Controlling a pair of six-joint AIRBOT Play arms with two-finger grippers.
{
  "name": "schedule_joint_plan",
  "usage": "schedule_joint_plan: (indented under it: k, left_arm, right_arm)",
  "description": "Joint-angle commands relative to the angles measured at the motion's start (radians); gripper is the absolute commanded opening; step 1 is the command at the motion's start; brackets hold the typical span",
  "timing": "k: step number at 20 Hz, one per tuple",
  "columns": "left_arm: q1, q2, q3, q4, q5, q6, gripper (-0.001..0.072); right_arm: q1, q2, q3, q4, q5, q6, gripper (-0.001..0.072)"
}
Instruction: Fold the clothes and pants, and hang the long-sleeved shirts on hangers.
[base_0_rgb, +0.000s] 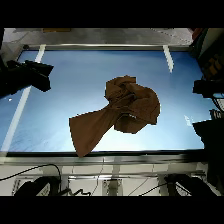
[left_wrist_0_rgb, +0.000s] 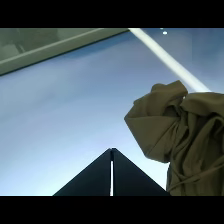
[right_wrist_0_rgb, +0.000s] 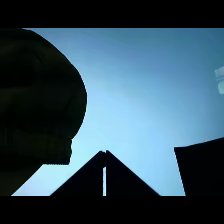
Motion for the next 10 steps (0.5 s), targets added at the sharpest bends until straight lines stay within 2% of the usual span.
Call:
schedule_joint_plan:
  k: [1,3,5,6,8,10]
  left_arm:
    - [0.001,0.001,0.0,-0.002,0.0,-0.001,0.0013]
    - [0.001,0.001,0.0,-0.024,0.0,-0.019,0.0013]
    - [0.001,0.001,0.0,-0.062,-0.017,-0.098,0.0013]
    - [0.001,0.001,0.0,-0.06,-0.066,-0.145,0.0013]
    - [0.003,0.001,-0.017,-0.024,-0.211,-0.151,0.0013]
    - [0.004,0.009,-0.095,0.03,-0.36,-0.151,0.0012]
  right_arm:
    - [0.001,0.0,0.0,0.0,-0.168,0.0,0.0024]
    - [0.001,0.001,0.0,0.018,-0.264,0.0,0.0024]
    - [0.001,-0.002,0.0,0.045,-0.27,0.0,0.0025]
    - [0.001,-0.005,0.0,0.062,-0.251,-0.007,0.0024]
    - [0.001,-0.016,-0.01,0.115,-0.152,-0.091,0.0024]
    - [0.001,-0.022,-0.051,0.162,-0.043,-0.224,0.0024]
